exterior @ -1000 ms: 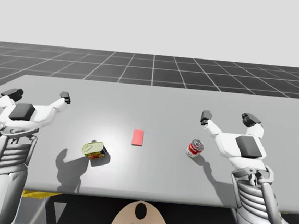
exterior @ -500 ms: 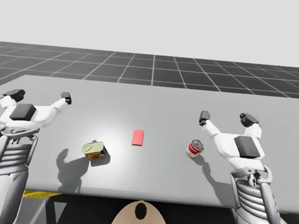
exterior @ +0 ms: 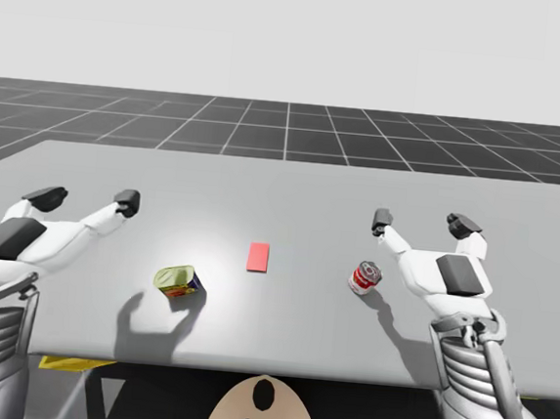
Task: Look at the card. If it is red, pick the object on the left. If it is green, pick the object on the right.
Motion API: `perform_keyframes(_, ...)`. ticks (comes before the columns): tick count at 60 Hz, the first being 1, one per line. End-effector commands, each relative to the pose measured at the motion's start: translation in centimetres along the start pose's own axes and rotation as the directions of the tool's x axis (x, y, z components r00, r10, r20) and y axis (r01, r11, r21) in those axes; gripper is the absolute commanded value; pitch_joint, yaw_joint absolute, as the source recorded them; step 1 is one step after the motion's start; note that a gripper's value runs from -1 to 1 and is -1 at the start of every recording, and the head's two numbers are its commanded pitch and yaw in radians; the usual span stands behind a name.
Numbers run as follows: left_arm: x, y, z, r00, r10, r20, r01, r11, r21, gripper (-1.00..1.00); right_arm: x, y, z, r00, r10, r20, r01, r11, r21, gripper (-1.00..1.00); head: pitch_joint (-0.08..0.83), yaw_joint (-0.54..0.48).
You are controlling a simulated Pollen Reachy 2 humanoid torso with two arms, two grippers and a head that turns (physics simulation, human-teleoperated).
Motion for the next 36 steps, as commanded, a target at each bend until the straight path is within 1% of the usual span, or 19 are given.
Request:
perform_keyframes(1, -0.8, -0.1, 4.0, 0.996, 0.062, -0.063, -0.067, 0.995, -0.077, -1.0, -0.2, 0.2, 0.0, 1.0, -0.007, -0.008, 0.007, 1.0, 0.001, -1.0, 0.73, 0.39)
perform_keyframes(2, -1.0, 0.0, 4.3, 0.996, 0.058, -0.063, -0.063, 0.995, -0.08, -1.0, -0.3, 0.2, 0.0, 1.0, -0.007, -0.008, 0.007, 1.0, 0.001, -1.0, 0.73, 0.39)
perform_keyframes(3, -1.4, 0.0, 5.2, 0.995, 0.059, -0.077, -0.066, 0.994, -0.092, -1.0, -0.3, 0.2, 0.0, 1.0, -0.005, -0.01, 0.005, 1.0, 0.001, -1.0, 0.73, 0.39)
perform_keyframes(5, -1.7, 0.0, 5.8, 0.994, 0.06, -0.095, -0.069, 0.993, -0.095, -1.0, -0.4, 0.2, -0.1, 1.0, -0.006, -0.011, 0.006, 1.0, 0.001, -1.0, 0.73, 0.39)
perform_keyframes(8, -2.3, 0.0, 6.9, 0.995, 0.044, -0.093, -0.053, 0.994, -0.096, -1.0, -0.4, 0.3, -0.1, 1.0, -0.005, -0.013, 0.005, 1.0, 0.002, -1.0, 0.728, 0.39)
perform_keyframes(9, -2.5, 0.0, 7.1, 0.994, 0.047, -0.096, -0.056, 0.994, -0.097, -1.0, -0.5, 0.3, -0.1, 1.0, -0.005, -0.013, 0.005, 1.0, 0.002, -1.0, 0.729, 0.39)
perform_keyframes(10, -3.1, -0.1, 7.9, 0.992, 0.05, -0.115, -0.062, 0.993, -0.101, -1.0, -0.5, 0.3, -0.1, 1.0, -0.005, -0.014, 0.005, 1.0, 0.002, -1.0, 0.73, 0.39)
perform_keyframes(13, -3.6, -0.1, 8.5, 0.992, 0.041, -0.119, -0.054, 0.992, -0.111, -1.0, -0.5, 0.3, -0.1, 1.0, -0.005, -0.015, 0.005, 1.0, 0.002, -1.0, 0.729, 0.4)
perform_keyframes(15, -4.2, -0.3, 9.1, 0.99, 0.046, -0.134, -0.061, 0.992, -0.108, -1.0, -0.5, 0.3, -0.1, 1.0, -0.004, -0.016, 0.004, 1.0, 0.003, -1.0, 0.729, 0.4)
perform_keyframes(21, -6.0, -0.7, 10.3, 0.983, 0.035, -0.181, -0.059, 0.99, -0.128, -1.0, -0.7, 0.3, -0.3, 1.0, -0.004, -0.018, 0.004, 1.0, 0.005, -1.0, 0.73, 0.4)
perform_keyframes(23, -7.0, -0.9, 10.7, 0.978, 0.025, -0.208, -0.057, 0.988, -0.146, -1.0, -0.7, 0.3, -0.3, 1.0, -0.004, -0.019, 0.004, 1.0, 0.005, -1.0, 0.73, 0.4)
perform_keyframes(25, -7.8, -1.2, 10.9, 0.974, 0.028, -0.226, -0.063, 0.987, -0.146, -1.0, -0.7, 0.3, -0.3, 1.0, -0.004, -0.019, 0.004, 1.0, 0.005, -1.0, 0.732, 0.4)
perform_keyframes(28, -8.6, -1.5, 11.2, 0.97, 0.02, -0.241, -0.059, 0.985, -0.159, -1.0, -0.7, 0.3, -0.3, 1.0, -0.004, -0.019, 0.004, 1.0, 0.004, -1.0, 0.733, 0.4)
perform_keyframes(29, -9.4, -1.8, 11.4, 0.964, 0.025, -0.264, -0.071, 0.984, -0.163, -1.0, -0.7, 0.3, -0.3, 1.0, -0.004, -0.02, 0.004, 1.0, 0.004, -1.0, 0.734, 0.39)
perform_keyframes(30, -9.7, -2.0, 11.5, 0.961, 0.028, -0.274, -0.076, 0.984, -0.164, -1.0, -0.8, 0.3, -0.3, 1.0, -0.004, -0.02, 0.005, 1.0, 0.003, -1.0, 0.734, 0.39)
perform_keyframes(32, -10.2, -2.2, 11.6, 0.959, 0.023, -0.281, -0.074, 0.982, -0.172, -1.0, -0.8, 0.4, -0.3, 1.0, -0.004, -0.02, 0.004, 1.0, 0.003, -1.0, 0.735, 0.39)
perform_keyframes(34, -11.2, -2.6, 11.8, 0.951, 0.034, -0.308, -0.092, 0.981, -0.174, -1.0, -0.8, 0.4, -0.3, 1.0, -0.004, -0.021, 0.004, 1.0, 0.003, -1.0, 0.735, 0.39)
perform_keyframes(36, -11.7, -2.8, 11.8, 0.947, 0.036, -0.318, -0.096, 0.98, -0.177, -1.0, -0.8, 0.4, -0.3, 1.0, -0.003, -0.021, 0.003, 1.0, 0.003, -1.0, 0.735, 0.39)
